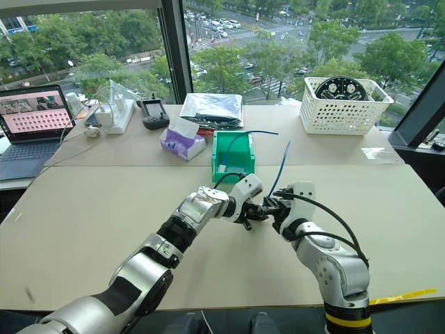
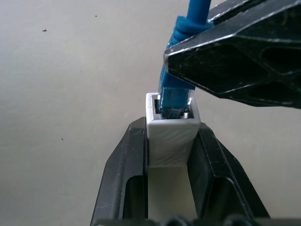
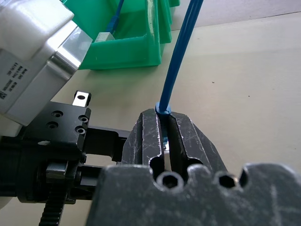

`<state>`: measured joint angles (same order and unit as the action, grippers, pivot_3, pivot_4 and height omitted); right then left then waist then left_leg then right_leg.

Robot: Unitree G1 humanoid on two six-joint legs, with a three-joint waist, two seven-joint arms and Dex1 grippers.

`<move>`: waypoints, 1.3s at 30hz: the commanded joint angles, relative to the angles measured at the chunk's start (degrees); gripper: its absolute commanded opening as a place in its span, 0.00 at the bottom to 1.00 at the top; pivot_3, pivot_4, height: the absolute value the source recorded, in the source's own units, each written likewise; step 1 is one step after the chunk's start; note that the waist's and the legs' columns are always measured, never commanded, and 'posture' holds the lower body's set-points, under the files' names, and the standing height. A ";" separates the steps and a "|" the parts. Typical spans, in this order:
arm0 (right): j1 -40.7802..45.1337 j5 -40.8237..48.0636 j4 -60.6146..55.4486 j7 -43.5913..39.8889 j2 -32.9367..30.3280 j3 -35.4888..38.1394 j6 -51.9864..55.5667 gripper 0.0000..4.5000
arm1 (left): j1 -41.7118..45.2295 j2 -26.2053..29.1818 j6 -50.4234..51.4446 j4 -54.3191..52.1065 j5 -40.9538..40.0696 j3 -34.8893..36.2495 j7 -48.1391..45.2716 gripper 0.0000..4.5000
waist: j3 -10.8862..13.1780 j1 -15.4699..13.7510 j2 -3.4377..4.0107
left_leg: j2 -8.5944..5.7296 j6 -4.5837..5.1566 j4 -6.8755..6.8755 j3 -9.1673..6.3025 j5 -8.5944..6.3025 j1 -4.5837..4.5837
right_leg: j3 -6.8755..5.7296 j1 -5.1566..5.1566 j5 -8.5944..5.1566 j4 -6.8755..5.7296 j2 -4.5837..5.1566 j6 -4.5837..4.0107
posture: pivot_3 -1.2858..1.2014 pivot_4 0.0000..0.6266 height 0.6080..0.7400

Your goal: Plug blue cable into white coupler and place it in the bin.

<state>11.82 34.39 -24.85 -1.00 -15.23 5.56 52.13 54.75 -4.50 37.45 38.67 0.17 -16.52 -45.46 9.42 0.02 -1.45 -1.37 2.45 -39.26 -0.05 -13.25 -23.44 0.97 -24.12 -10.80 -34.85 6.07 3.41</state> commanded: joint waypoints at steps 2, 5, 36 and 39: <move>-6.82 -2.09 7.70 -3.67 0.73 -6.79 3.68 0.00 | 1.79 -0.02 -1.26 -5.57 -1.24 1.61 1.78 0.15 | -0.09 0.00 -0.01 | 0.00 0.00 0.01 0.00 -0.01 0.06 | 0.00 0.06 -0.02 0.01 0.00 0.02 | 0.52 0.24 0.96; -6.38 -3.48 8.12 -4.47 0.66 -6.88 3.27 0.00 | 1.43 0.23 -1.20 -5.95 -1.27 1.50 1.72 0.15 | -0.12 0.05 -0.02 | 0.01 0.00 0.01 0.00 -0.01 0.10 | 0.00 0.08 -0.03 0.00 0.00 0.03 | 0.52 0.24 0.96; 43.17 -2.82 32.78 -19.73 -6.99 3.54 -1.86 0.00 | -20.54 11.05 0.89 -40.18 -14.29 10.76 1.10 1.00 | 0.00 1.06 0.30 | 0.20 -0.01 0.30 0.16 0.00 0.06 | 0.25 -0.24 0.24 -0.07 -0.28 -0.59 | 0.52 0.24 0.96; 50.27 -8.18 47.23 -25.12 -5.22 -1.52 -10.04 0.00 | -23.38 10.92 1.05 -43.77 -15.25 14.23 6.02 1.00 | 0.00 1.13 0.31 | 0.19 -0.01 0.30 0.17 0.00 0.06 | 0.24 -0.24 0.25 -0.07 -0.27 -0.60 | 0.52 0.24 0.96</move>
<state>57.84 30.02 14.36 -22.09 -21.21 6.63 49.21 32.19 6.62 38.04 -1.03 -13.64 -5.32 -43.05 9.43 1.15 -1.14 -1.18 2.44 -38.97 0.12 -13.25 -23.38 1.21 -24.36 -10.56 -34.91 5.80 2.81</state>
